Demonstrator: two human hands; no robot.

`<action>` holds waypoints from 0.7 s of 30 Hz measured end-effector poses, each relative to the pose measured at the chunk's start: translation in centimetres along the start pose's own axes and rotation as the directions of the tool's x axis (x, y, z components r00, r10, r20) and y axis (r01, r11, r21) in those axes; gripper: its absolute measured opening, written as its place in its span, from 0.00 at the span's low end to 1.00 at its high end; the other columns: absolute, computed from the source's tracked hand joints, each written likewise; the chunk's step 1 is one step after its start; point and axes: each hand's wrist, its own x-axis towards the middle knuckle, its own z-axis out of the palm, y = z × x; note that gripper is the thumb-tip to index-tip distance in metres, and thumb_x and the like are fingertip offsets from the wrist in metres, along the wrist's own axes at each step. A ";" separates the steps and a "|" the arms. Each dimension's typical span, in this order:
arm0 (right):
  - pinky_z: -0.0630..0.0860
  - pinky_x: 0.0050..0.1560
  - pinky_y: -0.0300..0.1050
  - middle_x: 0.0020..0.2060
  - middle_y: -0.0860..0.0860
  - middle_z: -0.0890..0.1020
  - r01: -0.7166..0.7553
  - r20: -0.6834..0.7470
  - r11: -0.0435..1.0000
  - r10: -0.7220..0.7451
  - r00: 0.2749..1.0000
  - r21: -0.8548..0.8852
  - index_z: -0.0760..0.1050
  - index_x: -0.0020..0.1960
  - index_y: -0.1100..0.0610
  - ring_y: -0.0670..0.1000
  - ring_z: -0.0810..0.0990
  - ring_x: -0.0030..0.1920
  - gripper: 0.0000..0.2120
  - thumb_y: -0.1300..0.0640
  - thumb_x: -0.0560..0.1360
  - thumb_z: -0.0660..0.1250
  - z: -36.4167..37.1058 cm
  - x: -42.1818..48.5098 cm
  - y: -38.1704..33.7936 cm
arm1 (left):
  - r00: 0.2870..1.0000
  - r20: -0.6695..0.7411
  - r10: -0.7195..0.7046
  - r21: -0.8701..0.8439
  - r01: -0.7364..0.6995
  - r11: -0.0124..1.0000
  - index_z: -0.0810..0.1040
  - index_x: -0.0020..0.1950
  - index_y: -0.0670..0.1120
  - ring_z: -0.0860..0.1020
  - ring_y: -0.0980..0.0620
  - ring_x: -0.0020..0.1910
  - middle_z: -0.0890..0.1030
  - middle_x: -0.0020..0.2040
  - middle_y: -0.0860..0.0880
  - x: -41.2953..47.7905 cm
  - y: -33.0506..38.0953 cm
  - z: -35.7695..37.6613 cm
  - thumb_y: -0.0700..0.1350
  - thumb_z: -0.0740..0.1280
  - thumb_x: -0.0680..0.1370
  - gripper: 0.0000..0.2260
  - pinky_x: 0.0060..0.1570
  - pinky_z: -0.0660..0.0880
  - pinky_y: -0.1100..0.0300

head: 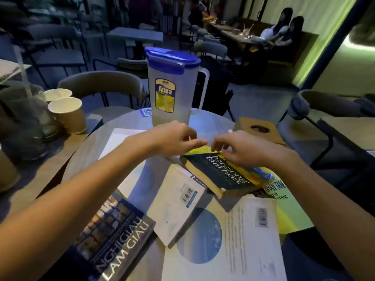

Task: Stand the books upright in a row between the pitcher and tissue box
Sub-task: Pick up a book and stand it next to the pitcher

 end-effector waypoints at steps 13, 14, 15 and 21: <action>0.76 0.63 0.48 0.67 0.49 0.77 -0.014 -0.159 0.993 0.034 0.987 0.120 0.70 0.72 0.47 0.48 0.75 0.64 0.22 0.41 0.81 0.62 3.5 -2.8 0.7 | 0.943 0.266 -0.199 -0.025 0.213 0.977 0.76 0.55 0.49 0.81 0.53 0.44 0.82 0.47 0.50 0.7 2.7 2.6 0.74 0.64 0.68 0.32 0.45 0.78 0.55; 0.74 0.64 0.48 0.69 0.48 0.75 -0.007 -0.190 0.991 0.033 0.981 0.132 0.68 0.73 0.47 0.47 0.73 0.66 0.24 0.39 0.80 0.62 3.3 -2.9 0.7 | 0.949 0.242 -0.202 -0.083 0.228 0.970 0.74 0.55 0.50 0.82 0.54 0.42 0.82 0.47 0.50 0.4 2.5 2.4 0.73 0.65 0.69 0.30 0.42 0.80 0.57; 0.72 0.66 0.47 0.70 0.48 0.72 0.004 -0.228 0.991 0.027 0.973 0.134 0.67 0.74 0.46 0.48 0.70 0.68 0.25 0.39 0.80 0.63 3.1 -2.9 0.8 | 0.955 0.217 -0.200 -0.160 0.237 0.958 0.73 0.55 0.50 0.82 0.55 0.41 0.82 0.47 0.50 0.2 2.3 2.2 0.71 0.67 0.70 0.27 0.38 0.80 0.58; 0.64 0.74 0.55 0.78 0.53 0.62 -0.005 -0.489 0.994 0.060 0.870 0.111 0.62 0.78 0.49 0.55 0.62 0.75 0.34 0.40 0.77 0.69 0.4 -2.1 0.5 | 0.997 -0.009 -0.080 -0.513 0.065 0.856 0.69 0.56 0.48 0.84 0.55 0.46 0.82 0.51 0.48 -1.1 1.1 0.4 0.55 0.65 0.79 0.13 0.39 0.81 0.62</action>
